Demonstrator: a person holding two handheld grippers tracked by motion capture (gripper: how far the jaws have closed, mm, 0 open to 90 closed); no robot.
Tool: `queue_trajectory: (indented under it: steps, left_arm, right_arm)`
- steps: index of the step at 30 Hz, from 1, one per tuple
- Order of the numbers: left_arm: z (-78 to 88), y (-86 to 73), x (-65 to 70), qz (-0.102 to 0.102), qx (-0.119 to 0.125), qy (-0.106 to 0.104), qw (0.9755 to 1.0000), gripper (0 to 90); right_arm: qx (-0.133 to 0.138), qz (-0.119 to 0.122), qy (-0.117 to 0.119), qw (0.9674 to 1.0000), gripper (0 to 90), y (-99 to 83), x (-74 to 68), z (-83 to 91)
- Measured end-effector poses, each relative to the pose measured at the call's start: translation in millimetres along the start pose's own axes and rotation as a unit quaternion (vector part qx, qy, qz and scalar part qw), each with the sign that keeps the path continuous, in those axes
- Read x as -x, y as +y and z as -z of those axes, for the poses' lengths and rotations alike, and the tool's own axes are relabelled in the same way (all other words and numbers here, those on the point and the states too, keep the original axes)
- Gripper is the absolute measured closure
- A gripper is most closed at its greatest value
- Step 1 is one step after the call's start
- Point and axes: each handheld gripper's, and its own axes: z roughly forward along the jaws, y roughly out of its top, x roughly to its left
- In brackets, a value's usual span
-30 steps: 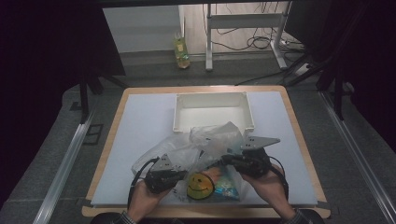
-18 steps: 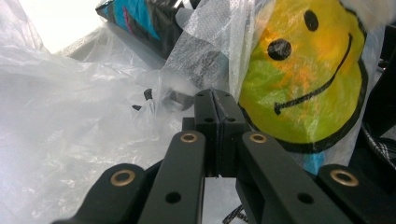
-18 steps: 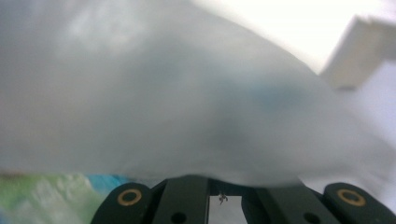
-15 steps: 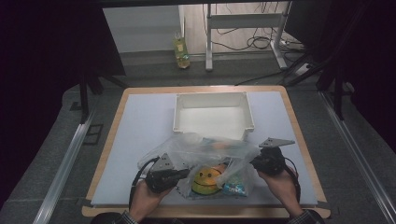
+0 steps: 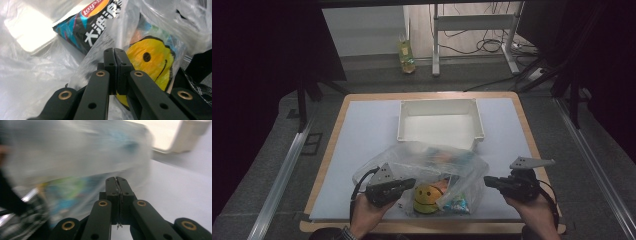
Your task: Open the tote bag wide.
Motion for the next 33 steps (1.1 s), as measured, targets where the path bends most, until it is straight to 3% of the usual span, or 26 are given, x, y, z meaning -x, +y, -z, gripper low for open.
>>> queue_trajectory:
  steps: [2,4,5,6,7,10,11,14,16,17,19,20,21,24,25,28,29,30,31,32,33]
  left_arm:
    - [-0.2,0.7,0.9,-0.002,0.0,-0.001,1.0,88.5]
    - [-0.7,2.0,2.3,-0.005,0.001,-0.002,1.0,88.5]
    - [-0.7,2.4,2.9,-0.007,0.002,-0.001,1.0,88.5]
    - [-0.6,2.9,3.2,-0.008,0.002,-0.001,1.0,88.5]
    - [-0.4,3.3,3.4,-0.009,0.003,-0.001,1.0,88.5]
    - [-0.3,3.8,3.7,-0.009,0.003,-0.001,0.9999,88.6]
    - [-0.2,4.0,3.4,-0.01,0.003,-0.001,0.9999,88.6]
    - [-0.3,4.7,3.4,-0.012,0.004,0.0,0.9999,88.6]
    - [0.1,5.7,3.4,-0.013,0.007,0.006,0.9999,88.6]
    - [0.1,5.7,3.4,-0.013,0.007,0.006,0.9999,88.6]
    - [0.8,6.7,1.9,-0.014,0.004,0.02,0.9997,88.5]
    - [0.4,7.1,0.3,-0.009,0.003,0.028,0.9996,88.3]
    - [0.1,7.3,-1.8,-0.003,0.0,0.038,0.9993,87.7]
    - [-0.4,8.2,-10.3,0.013,-0.003,0.064,0.9978,87.6]
    - [-1.3,8.9,-15.1,0.023,-0.009,0.081,0.9964,87.6]
    - [-3.4,7.8,-18.8,0.033,-0.015,0.09,0.9953,87.8]
    - [-4.8,6.9,-20.7,0.037,-0.021,0.094,0.9947,87.8]
    - [-7.5,4.3,-25.6,0.039,-0.036,0.104,0.9932,87.9]
    - [-7.5,4.3,-25.6,0.039,-0.036,0.104,0.9932,88.2]
    - [-9.1,2.6,-27.8,0.041,-0.042,0.112,0.992,88.2]
    - [-10.4,0.9,-30.8,0.042,-0.048,0.117,0.991,88.7]
  right_arm:
    - [0.002,0.004,0.005,1.0,88.3,0.8,-6.0,4.5]
    - [0.008,0.02,0.024,0.9995,88.4,6.4,-25.2,11.9]
    - [0.008,0.02,0.024,0.9995,88.4,6.4,-25.2,11.9]
    - [0.015,0.033,0.042,0.9985,88.4,13.3,-39.1,12.0]
    - [0.015,0.033,0.042,0.9985,88.4,13.3,-39.1,12.0]
    - [0.026,0.056,0.071,0.9956,88.4,27.2,-60.7,8.9]
    - [0.032,0.071,0.086,0.9932,88.4,37.5,-74.4,6.0]
    - [0.034,0.088,0.093,0.9911,88.4,47.1,-85.5,0.5]
    - [0.019,0.112,0.08,0.9903,88.5,53.8,-93.2,-16.3]
    - [0.019,0.112,0.08,0.9903,88.5,53.8,-93.2,-16.3]
    - [0.002,0.117,0.055,0.9916,88.8,52.4,-90.2,-30.0]
    - [-0.004,0.122,0.029,0.9921,89.0,51.2,-86.5,-34.8]
    - [-0.001,0.123,-0.021,0.9922,89.1,49.4,-74.1,-40.3]
    - [0.005,0.098,-0.041,0.9944,89.2,49.0,-56.5,-41.5]
    - [0.008,0.088,-0.072,0.9935,89.2,48.2,-40.7,-42.8]
    - [-0.003,0.07,-0.098,0.9927,89.3,44.5,-18.3,-48.9]
    - [-0.003,0.07,-0.098,0.9927,89.3,44.5,-18.3,-48.9]
    - [-0.014,0.058,-0.112,0.9919,89.3,40.0,-4.1,-54.6]
    - [-0.019,0.05,-0.116,0.9918,89.3,37.2,2.7,-57.2]
    - [-0.019,0.05,-0.116,0.9918,89.3,37.2,2.7,-57.2]
    - [-0.027,0.035,-0.125,0.9912,89.4,30.7,15.6,-61.9]
